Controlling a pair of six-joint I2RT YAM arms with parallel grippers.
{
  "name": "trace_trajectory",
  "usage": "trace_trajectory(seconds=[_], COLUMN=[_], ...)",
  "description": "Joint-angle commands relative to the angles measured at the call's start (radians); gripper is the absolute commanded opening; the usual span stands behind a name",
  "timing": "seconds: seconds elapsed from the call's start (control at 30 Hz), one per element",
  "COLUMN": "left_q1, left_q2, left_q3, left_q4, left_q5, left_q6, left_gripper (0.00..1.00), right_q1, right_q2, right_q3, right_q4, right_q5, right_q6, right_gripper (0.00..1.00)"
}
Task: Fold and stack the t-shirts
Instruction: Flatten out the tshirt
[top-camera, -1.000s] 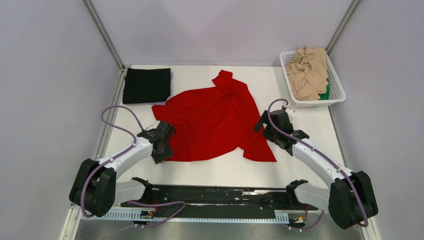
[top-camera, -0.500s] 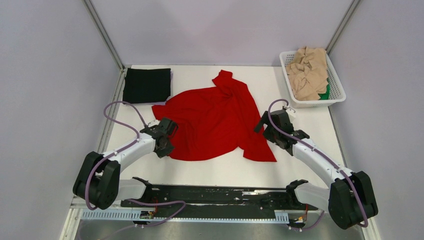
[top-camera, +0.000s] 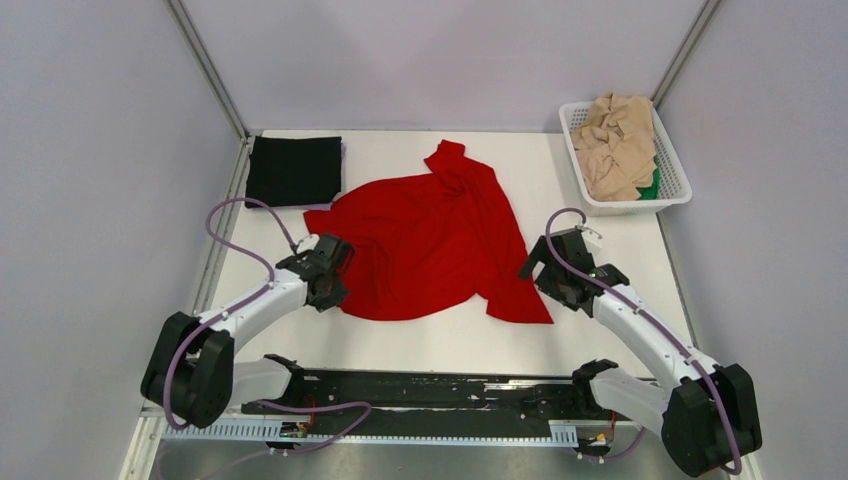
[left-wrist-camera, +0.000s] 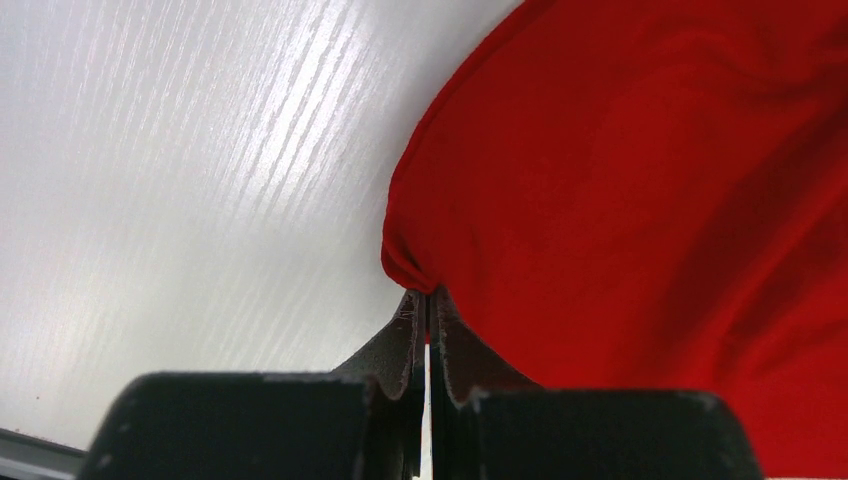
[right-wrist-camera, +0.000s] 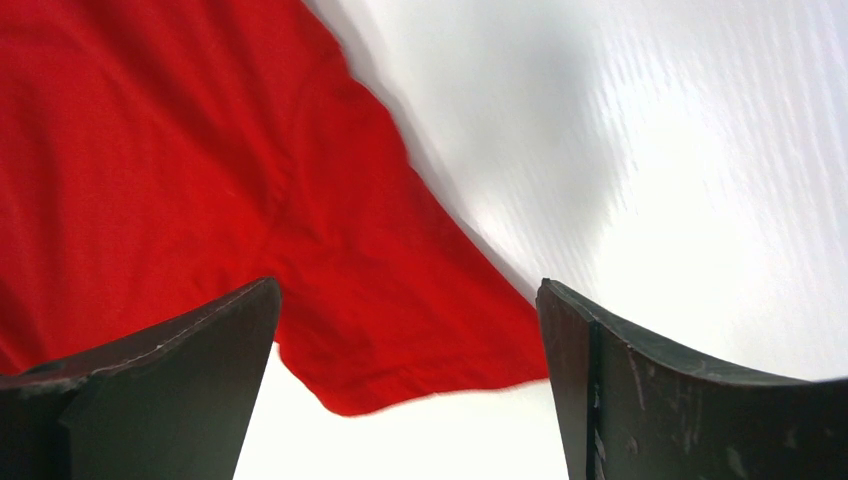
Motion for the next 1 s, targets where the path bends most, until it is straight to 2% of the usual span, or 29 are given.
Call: trace_trajectory(seconds=[0.0,0.27,0.5,0.73,0.8,0.97], left_q1=[-0.001,-0.001,-0.001,0.000,-0.001,-0.001], left_q2=[-0.115,-0.197,-0.216,-0.225,-0.230,-0.250], left_q3=[-0.013,-0.033,-0.055,-0.048,-0.045,-0.027], left_q4=[0.023,0.019,0.030,0.016,0.012,-0.019], left_q5=[-0.010,-0.040,-0.046,-0.054,-0.059,-0.073], left_q6=[0.036,0.053,0.048,0.051,0.050,0.047], left_gripper=[0.00,0.00,0.00,0.00,0.00,0.00], right_q1=[-0.004,-0.003,-0.004,-0.003,0.000,0.023], right_q2=[-0.026,0.094,0.159,0.206,0.223,0.212], right_q3=[-0.007,-0.013,-0.039,-0.046,-0.043,0.001], right_q4=[-0.138,-0.129,-0.095,-0.018,0.007,0.028], right_q5=[-0.010,-0.008,0.000,-0.025,-0.049,-0.075], right_q6=[0.050,0.066,0.067,0.054,0.045,0.040], right_gripper=[0.93,0.62,0.59,0.49,0.39,0.06])
